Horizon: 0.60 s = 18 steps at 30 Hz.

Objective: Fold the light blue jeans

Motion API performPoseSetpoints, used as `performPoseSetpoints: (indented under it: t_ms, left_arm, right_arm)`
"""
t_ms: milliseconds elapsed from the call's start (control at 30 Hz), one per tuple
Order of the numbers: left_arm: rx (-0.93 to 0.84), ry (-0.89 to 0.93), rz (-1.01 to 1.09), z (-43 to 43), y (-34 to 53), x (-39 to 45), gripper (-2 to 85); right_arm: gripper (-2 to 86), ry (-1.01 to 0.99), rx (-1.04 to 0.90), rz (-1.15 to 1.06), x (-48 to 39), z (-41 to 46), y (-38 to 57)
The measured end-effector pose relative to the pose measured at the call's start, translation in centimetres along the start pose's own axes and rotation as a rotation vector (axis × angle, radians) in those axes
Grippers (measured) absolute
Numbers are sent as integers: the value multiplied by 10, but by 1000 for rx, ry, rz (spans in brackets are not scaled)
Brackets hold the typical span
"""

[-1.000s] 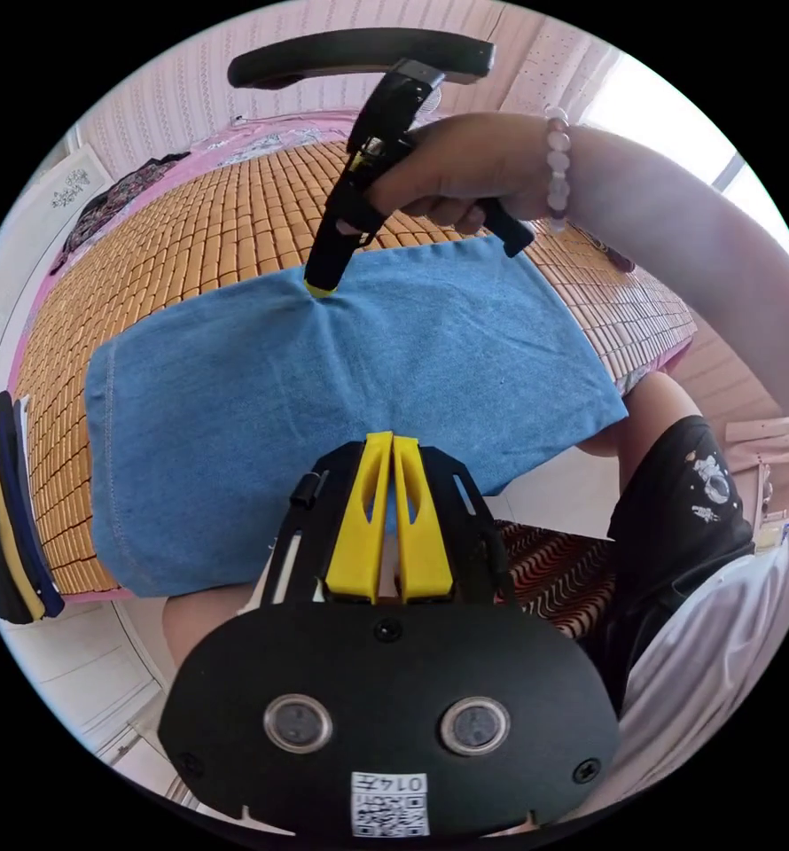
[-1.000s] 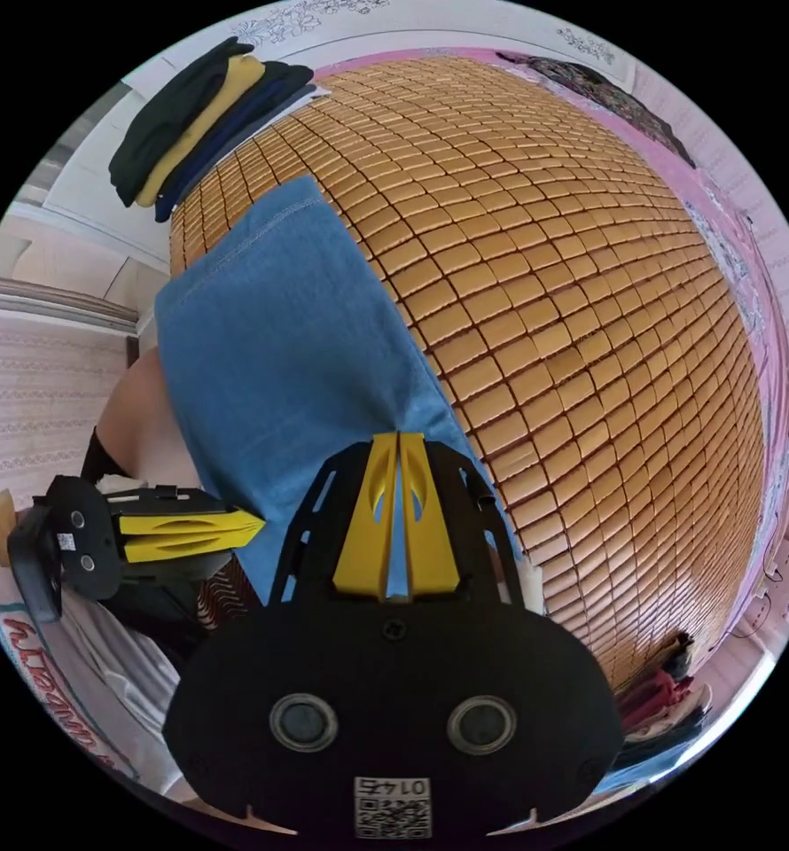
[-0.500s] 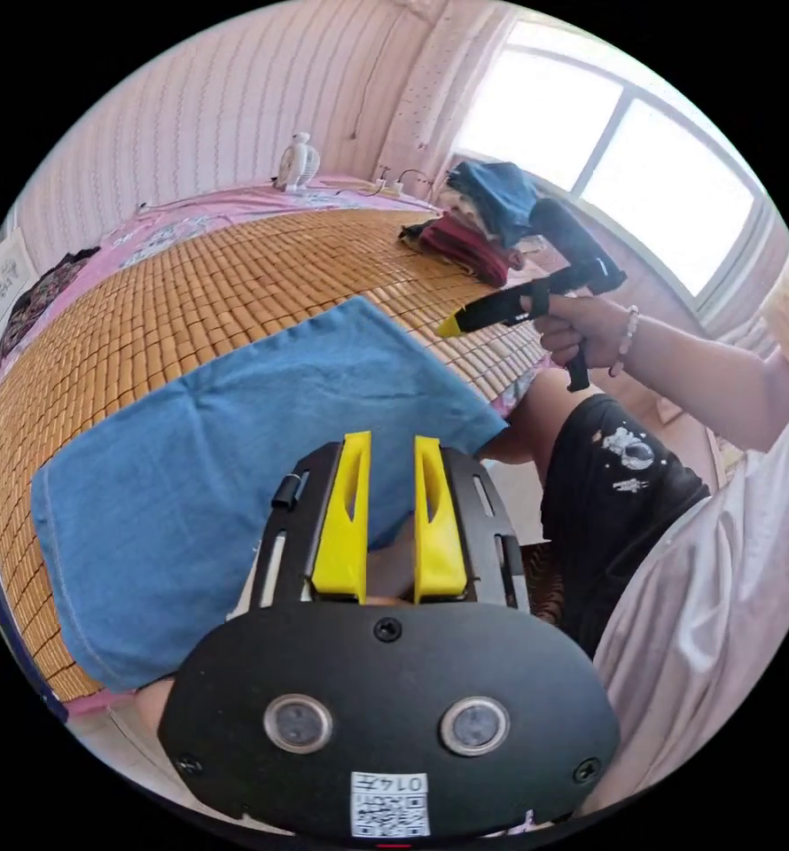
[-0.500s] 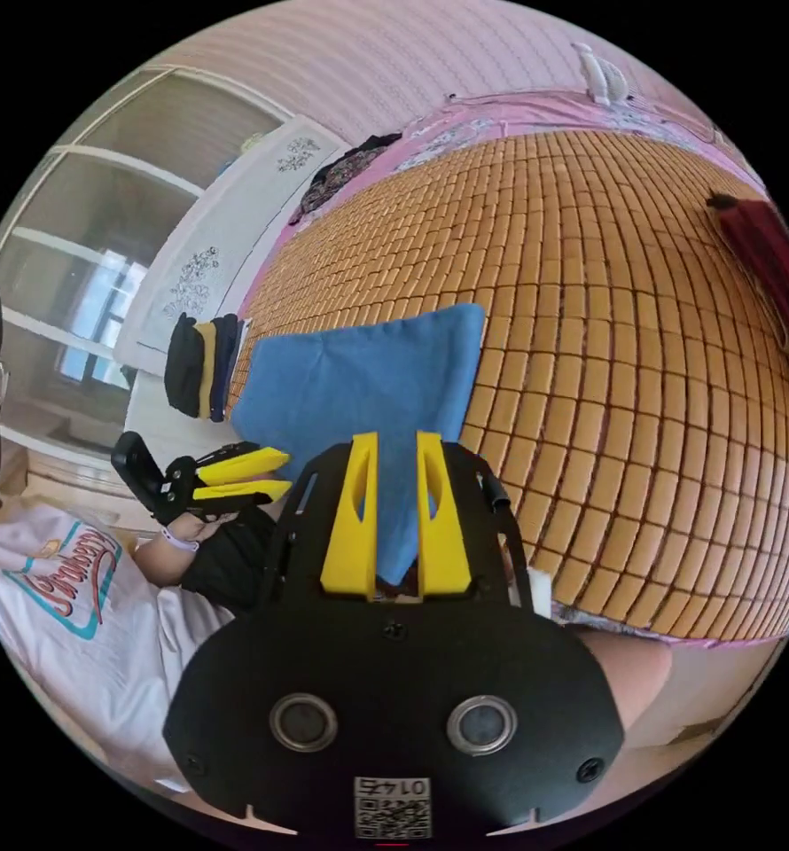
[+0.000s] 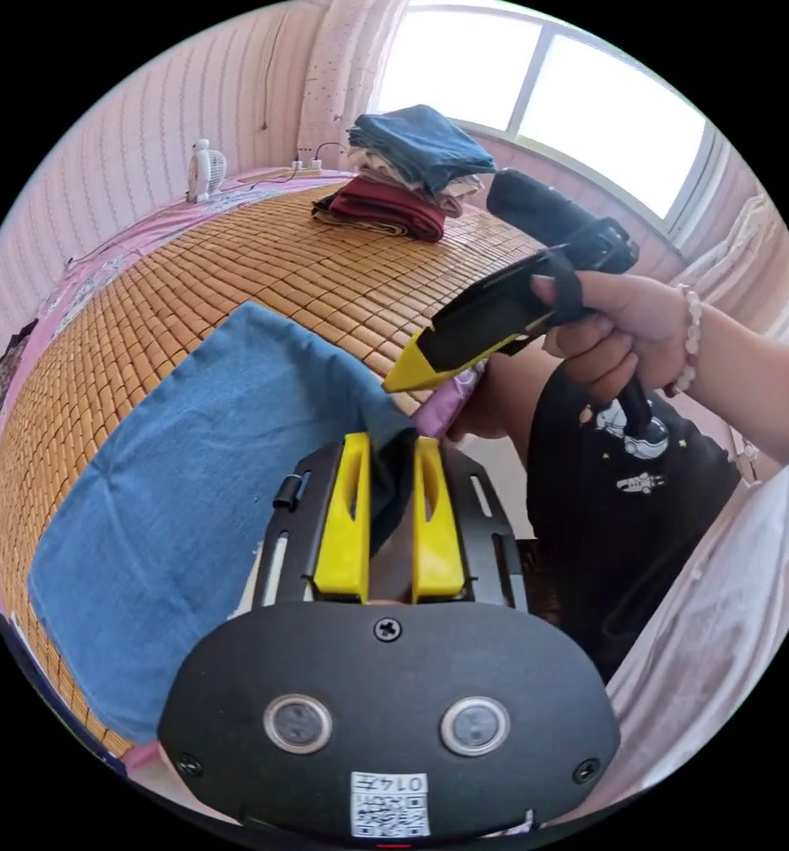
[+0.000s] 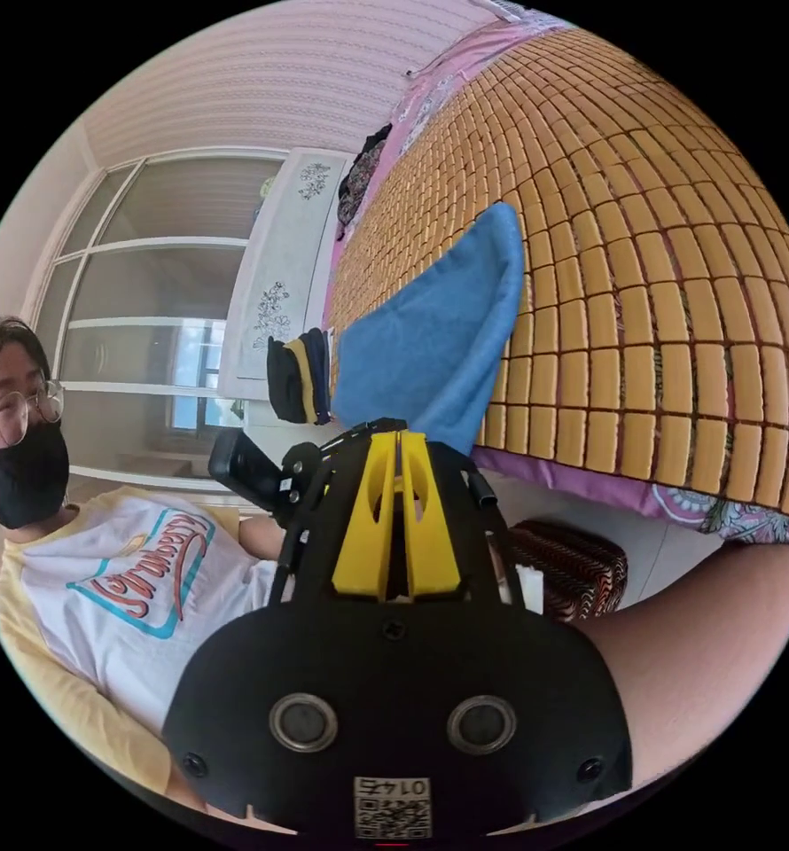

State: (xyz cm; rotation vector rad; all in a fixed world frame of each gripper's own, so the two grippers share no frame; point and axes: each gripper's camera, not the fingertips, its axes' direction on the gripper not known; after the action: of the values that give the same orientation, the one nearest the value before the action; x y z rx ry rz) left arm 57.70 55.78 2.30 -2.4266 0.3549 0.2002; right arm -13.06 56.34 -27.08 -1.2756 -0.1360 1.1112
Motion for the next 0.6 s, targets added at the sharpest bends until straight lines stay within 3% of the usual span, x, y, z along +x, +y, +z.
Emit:
performPoseSetpoints:
  t_ms: [67, 167, 300, 400, 467, 600]
  left_arm:
    - [16, 21, -28, -5, 1, -6, 27]
    - [51, 29, -30, -15, 6, -11, 18]
    - [72, 59, -18, -32, 14, -17, 16]
    - [91, 74, 5, -45, 24, -19, 13]
    - [95, 73, 26, -52, 29, -20, 10]
    - [159, 91, 71, -59, 24, -16, 8]
  right_arm:
    - [81, -7, 116, -21, 13, -23, 10]
    - [139, 146, 182, 71, 58, -40, 13]
    - [144, 7, 294, 110, 95, -39, 7]
    - [115, 38, 329, 126, 111, -27, -5]
    - [37, -47, 356, 142, 123, -28, -8]
    - [17, -149, 411, 115, 127, -54, 5]
